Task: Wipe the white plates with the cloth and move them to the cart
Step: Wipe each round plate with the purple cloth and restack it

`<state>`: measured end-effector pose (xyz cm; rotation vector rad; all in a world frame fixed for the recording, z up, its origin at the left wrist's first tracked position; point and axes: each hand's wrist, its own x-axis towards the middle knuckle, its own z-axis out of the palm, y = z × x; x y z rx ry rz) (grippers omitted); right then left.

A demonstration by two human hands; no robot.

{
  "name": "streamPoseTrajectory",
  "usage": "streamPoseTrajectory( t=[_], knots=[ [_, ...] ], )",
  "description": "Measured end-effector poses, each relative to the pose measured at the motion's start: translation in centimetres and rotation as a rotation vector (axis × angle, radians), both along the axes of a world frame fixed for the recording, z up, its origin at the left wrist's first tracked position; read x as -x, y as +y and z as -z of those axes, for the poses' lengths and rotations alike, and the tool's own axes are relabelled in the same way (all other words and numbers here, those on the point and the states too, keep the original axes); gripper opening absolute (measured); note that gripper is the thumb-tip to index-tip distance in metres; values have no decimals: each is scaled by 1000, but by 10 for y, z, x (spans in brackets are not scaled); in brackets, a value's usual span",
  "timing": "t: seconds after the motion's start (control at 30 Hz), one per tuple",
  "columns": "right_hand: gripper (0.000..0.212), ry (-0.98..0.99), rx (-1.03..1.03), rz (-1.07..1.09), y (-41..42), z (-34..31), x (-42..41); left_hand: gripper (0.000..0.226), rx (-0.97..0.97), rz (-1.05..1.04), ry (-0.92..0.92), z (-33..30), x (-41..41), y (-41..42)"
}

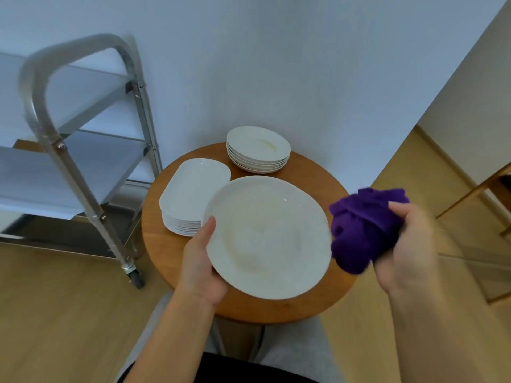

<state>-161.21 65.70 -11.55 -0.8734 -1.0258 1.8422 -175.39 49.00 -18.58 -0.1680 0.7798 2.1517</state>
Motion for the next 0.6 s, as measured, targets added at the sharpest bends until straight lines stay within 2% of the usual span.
streamPoseTrajectory(
  t=[0.07,0.1,0.23,0.3,0.33,0.4,0.47,0.6],
  knots=[
    [58,70,-108,-181,-8,-17,3,22,-5,-7,-3,0,-9,-2],
    [61,-22,-196,-268,-12,-19,7,24,-11,-7,-8,0,-14,-2],
    [73,-859,-741,-527,-33,13,33,26,-36,51,-24,-1,-28,-3],
    [71,-1142,-1036,-533,-36,45,45,34,-52,84,6,1,-34,-4],
    [69,-1202,-1143,-496,-38,58,50,37,-57,87,14,3,-36,-5],
    [67,-1182,-1173,-465,-40,75,59,33,-55,100,40,4,-38,-7],
    [66,-1083,-1075,-513,-44,83,67,33,-22,117,115,5,-37,-8],
    [61,-895,-1103,-612,-63,80,74,51,-12,149,214,8,-38,-9]
  ],
)
